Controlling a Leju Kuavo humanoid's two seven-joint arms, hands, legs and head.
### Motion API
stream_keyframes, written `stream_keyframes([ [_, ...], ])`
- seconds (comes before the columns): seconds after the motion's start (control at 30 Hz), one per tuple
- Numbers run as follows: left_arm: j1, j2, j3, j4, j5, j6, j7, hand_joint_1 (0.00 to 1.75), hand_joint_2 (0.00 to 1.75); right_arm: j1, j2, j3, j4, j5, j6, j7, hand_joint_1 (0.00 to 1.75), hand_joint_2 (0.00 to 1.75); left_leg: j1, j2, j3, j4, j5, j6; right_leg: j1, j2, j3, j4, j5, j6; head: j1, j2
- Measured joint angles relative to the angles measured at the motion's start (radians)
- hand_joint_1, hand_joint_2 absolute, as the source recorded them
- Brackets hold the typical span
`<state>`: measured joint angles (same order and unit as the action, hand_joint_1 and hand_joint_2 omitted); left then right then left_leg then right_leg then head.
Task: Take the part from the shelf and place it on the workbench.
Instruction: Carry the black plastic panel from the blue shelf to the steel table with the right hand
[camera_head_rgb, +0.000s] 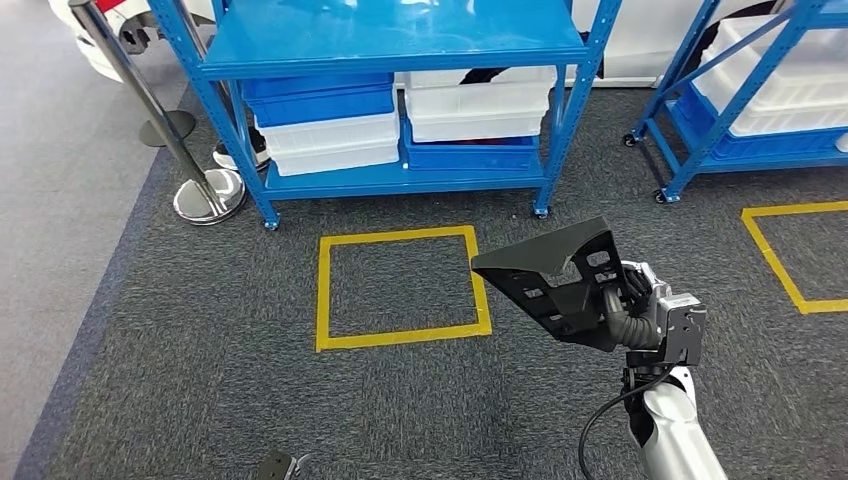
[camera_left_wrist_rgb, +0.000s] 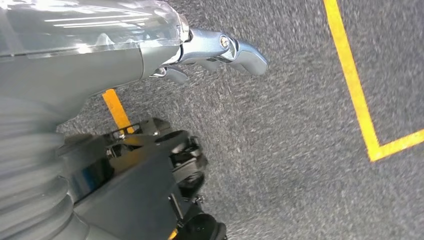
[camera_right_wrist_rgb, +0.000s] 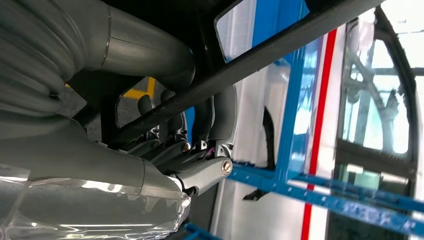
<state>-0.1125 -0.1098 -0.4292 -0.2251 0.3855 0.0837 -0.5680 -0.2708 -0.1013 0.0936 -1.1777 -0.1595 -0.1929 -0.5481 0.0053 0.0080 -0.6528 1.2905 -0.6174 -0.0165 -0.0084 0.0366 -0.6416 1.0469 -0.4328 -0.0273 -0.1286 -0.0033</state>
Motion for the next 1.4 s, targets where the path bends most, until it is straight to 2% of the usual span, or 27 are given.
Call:
stream_keyframes([
  [0.03,0.0,0.0,0.0,0.0,0.0,0.0,0.0,0.0,1.75,0.0,-0.001,-0.004,0.006,0.002,0.002,-0.001,1.75,1.75,-0.001,-0.006,0.027,-0.049,0.031,0.006,0.002,0.013,-0.003,0.001,0.004,0.002,0.0,0.0],
  [0.1,-0.001,0.001,0.0,0.0,0.001,0.002,0.0,0.0,1.75,-0.003,0.0,-0.008,0.015,0.012,0.006,-0.007,1.75,1.75,-0.002,-0.047,0.093,-0.182,0.088,0.023,0.003,0.035,-0.008,0.002,0.011,0.008,0.0,0.0],
  [0.13,-0.001,0.002,0.0,0.0,0.002,0.003,0.0,0.0,1.75,-0.005,0.0,-0.009,0.018,0.017,0.006,-0.011,1.75,1.75,-0.003,-0.067,0.115,-0.23,0.101,0.027,0.001,0.046,-0.012,0.002,0.016,0.013,0.0,0.0],
  [0.17,-0.001,0.003,0.0,0.0,0.002,0.003,-0.001,0.0,1.75,-0.007,0.0,-0.009,0.021,0.024,0.006,-0.015,1.75,1.75,-0.005,-0.08,0.125,-0.255,0.105,0.03,-0.002,0.056,-0.016,0.002,0.022,0.02,0.0,0.0],
  [0.23,-0.002,0.002,0.0,0.0,0.002,0.003,-0.002,0.0,1.75,-0.009,0.0,-0.009,0.023,0.037,0.004,-0.019,1.75,1.75,-0.006,-0.069,0.128,-0.269,0.11,0.03,-0.006,0.077,-0.025,-0.004,0.035,0.037,0.0,0.0],
  [0.27,-0.003,0.001,0.0,0.0,0.002,0.002,-0.003,0.0,1.75,-0.009,-0.001,-0.009,0.024,0.044,0.002,-0.021,1.75,1.75,-0.004,-0.057,0.129,-0.276,0.118,0.034,-0.007,0.073,-0.028,-0.004,0.036,0.042,0.001,0.0],
  [0.33,-0.004,-0.001,0.0,0.0,0.001,0.0,-0.006,0.0,1.75,-0.012,-0.002,-0.009,0.024,0.06,-0.007,-0.024,1.75,1.75,0.001,-0.033,0.126,-0.29,0.135,0.043,-0.005,0.032,-0.05,0.039,0.0,0.049,0.001,0.0],
  [0.4,-0.002,-0.001,0.0,0.0,-0.001,-0.002,-0.009,0.0,1.75,-0.016,-0.002,-0.009,0.024,0.073,-0.017,-0.027,1.75,1.75,0.0,-0.006,0.119,-0.293,0.142,0.049,-0.01,-0.015,-0.097,0.155,-0.073,0.057,0.001,0.0],
  [0.47,0.002,-0.001,0.0,0.0,-0.004,-0.004,-0.009,0.0,1.75,-0.015,-0.001,-0.009,0.024,0.083,-0.024,-0.026,1.75,1.75,-0.001,0.02,0.111,-0.291,0.145,0.048,-0.015,-0.028,-0.125,0.248,-0.11,0.067,0.001,0.0],
  [0.5,0.002,-0.001,0.0,0.0,-0.006,-0.005,-0.009,0.0,1.75,-0.014,-0.001,-0.009,0.024,0.087,-0.026,-0.024,1.75,1.75,-0.001,0.033,0.108,-0.29,0.146,0.047,-0.018,-0.032,-0.114,0.246,-0.104,0.071,0.002,0.0],
  [0.53,0.002,-0.001,0.0,0.0,-0.007,-0.007,-0.009,0.0,1.75,-0.013,-0.001,-0.009,0.022,0.092,-0.028,-0.022,1.75,1.75,-0.001,0.047,0.106,-0.287,0.146,0.046,-0.02,-0.039,-0.082,0.203,-0.082,0.073,0.002,0.0],
  [0.63,0.0,-0.001,0.0,0.0,-0.008,-0.011,-0.009,0.0,1.75,-0.014,-0.001,-0.009,0.009,0.102,-0.029,-0.014,1.75,1.75,-0.006,0.082,0.103,-0.278,0.14,0.034,-0.011,-0.093,0.032,0.014,-0.027,0.065,0.001,0.0],
  [0.67,0.001,-0.001,0.0,0.0,-0.008,-0.012,-0.009,0.0,1.75,-0.013,0.0,-0.009,0.005,0.104,-0.029,-0.013,1.75,1.75,-0.009,0.091,0.103,-0.276,0.139,0.029,-0.006,-0.102,0.044,-0.011,-0.026,0.058,0.001,0.0],
  [0.73,0.002,-0.001,0.0,0.0,-0.008,-0.013,-0.012,0.0,1.75,-0.005,-0.001,-0.01,-0.002,0.106,-0.028,-0.012,1.75,1.75,-0.011,0.109,0.104,-0.277,0.139,0.018,-0.001,-0.086,0.039,-0.017,-0.023,0.045,0.001,0.0],
  [0.77,0.002,-0.001,0.0,0.0,-0.007,-0.014,-0.015,0.0,1.75,0.002,-0.001,-0.011,-0.006,0.107,-0.027,-0.011,1.75,1.75,-0.009,0.106,0.103,-0.274,0.135,0.012,-0.002,-0.077,0.038,-0.02,-0.02,0.038,0.001,0.0],
  [0.83,0.005,-0.001,0.0,0.0,-0.007,-0.016,-0.022,0.0,1.75,0.014,-0.001,-0.012,-0.016,0.107,-0.024,-0.011,1.75,1.75,-0.004,0.063,0.087,-0.232,0.1,0.002,-0.007,-0.058,0.035,-0.027,-0.011,0.024,0.001,0.0],
  [0.9,0.012,-0.001,0.0,0.001,-0.007,-0.018,-0.026,0.0,1.75,0.022,0.001,-0.013,-0.025,0.108,-0.022,-0.01,1.75,1.75,0.0,0.011,0.039,-0.116,0.03,-0.001,-0.009,-0.036,0.03,-0.028,-0.005,0.014,0.001,0.0],
  [0.97,0.019,0.0,0.0,0.001,-0.007,-0.02,-0.027,0.0,1.75,0.033,0.002,-0.013,-0.03,0.109,-0.019,-0.01,1.75,1.75,0.001,0.0,-0.007,-0.004,-0.012,-0.001,-0.007,-0.01,0.024,-0.026,-0.002,0.012,0.001,0.0],
  [1.0,0.021,0.0,0.0,0.001,-0.007,-0.021,-0.027,0.0,1.75,0.039,0.002,-0.014,-0.031,0.109,-0.016,-0.009,1.75,1.75,0.001,-0.002,-0.009,0.005,-0.005,-0.001,-0.006,0.004,0.022,-0.024,0.0,0.012,0.001,0.0],
  [1.07,0.022,0.0,0.0,0.001,-0.007,-0.023,-0.028,0.0,1.75,0.044,0.002,-0.014,-0.032,0.109,-0.01,-0.008,1.75,1.75,0.003,-0.013,0.036,-0.083,0.055,0.003,-0.007,0.032,0.019,-0.02,0.002,0.016,0.001,0.0],
  [1.13,0.021,0.002,0.001,0.002,-0.004,-0.024,-0.028,0.0,1.75,0.038,0.002,-0.014,-0.031,0.108,-0.003,-0.005,1.75,1.75,0.008,-0.061,0.092,-0.206,0.103,0.008,-0.006,0.059,0.013,-0.013,0.005,0.024,0.001,0.0],
  [1.2,0.02,0.003,0.001,0.003,-0.001,-0.024,-0.028,0.0,1.75,0.023,0.002,-0.014,-0.029,0.105,0.004,-0.002,1.75,1.75,0.009,-0.09,0.111,-0.257,0.112,0.013,-0.009,0.084,-0.001,-0.01,0.014,0.038,0.001,0.0],
  [1.23,0.02,0.002,0.001,0.003,0.001,-0.024,-0.029,0.0,1.75,0.016,0.001,-0.014,-0.027,0.103,0.006,-0.001,1.75,1.75,0.008,-0.082,0.111,-0.262,0.114,0.017,-0.011,0.098,-0.007,-0.012,0.02,0.047,0.001,0.0],
  [1.27,0.018,0.002,0.001,0.003,0.002,-0.024,-0.029,0.0,1.75,0.012,0.0,-0.014,-0.025,0.103,0.008,0.0,1.75,1.75,0.007,-0.07,0.111,-0.265,0.12,0.025,-0.014,0.099,-0.011,-0.014,0.024,0.055,0.001,0.0],
  [1.3,0.018,0.002,0.002,0.003,0.003,-0.023,-0.029,0.0,1.75,0.008,-0.002,-0.014,-0.023,0.102,0.009,0.001,1.75,1.75,0.007,-0.058,0.111,-0.27,0.125,0.033,-0.013,0.083,-0.016,-0.01,0.021,0.061,0.001,0.0],
  [1.33,0.018,0.001,0.002,0.003,0.004,-0.023,-0.03,0.0,1.75,0.003,-0.004,-0.014,-0.02,0.101,0.01,0.001,1.75,1.75,0.006,-0.044,0.111,-0.275,0.131,0.041,-0.012,0.055,-0.028,0.012,0.005,0.065,0.001,0.0],
  [1.4,0.022,0.001,0.003,0.003,0.008,-0.022,-0.031,0.0,1.75,-0.01,-0.005,-0.013,-0.014,0.097,0.01,0.0,1.75,1.75,0.003,-0.016,0.108,-0.279,0.137,0.05,-0.011,-0.007,-0.074,0.114,-0.055,0.071,0.001,0.0],
])
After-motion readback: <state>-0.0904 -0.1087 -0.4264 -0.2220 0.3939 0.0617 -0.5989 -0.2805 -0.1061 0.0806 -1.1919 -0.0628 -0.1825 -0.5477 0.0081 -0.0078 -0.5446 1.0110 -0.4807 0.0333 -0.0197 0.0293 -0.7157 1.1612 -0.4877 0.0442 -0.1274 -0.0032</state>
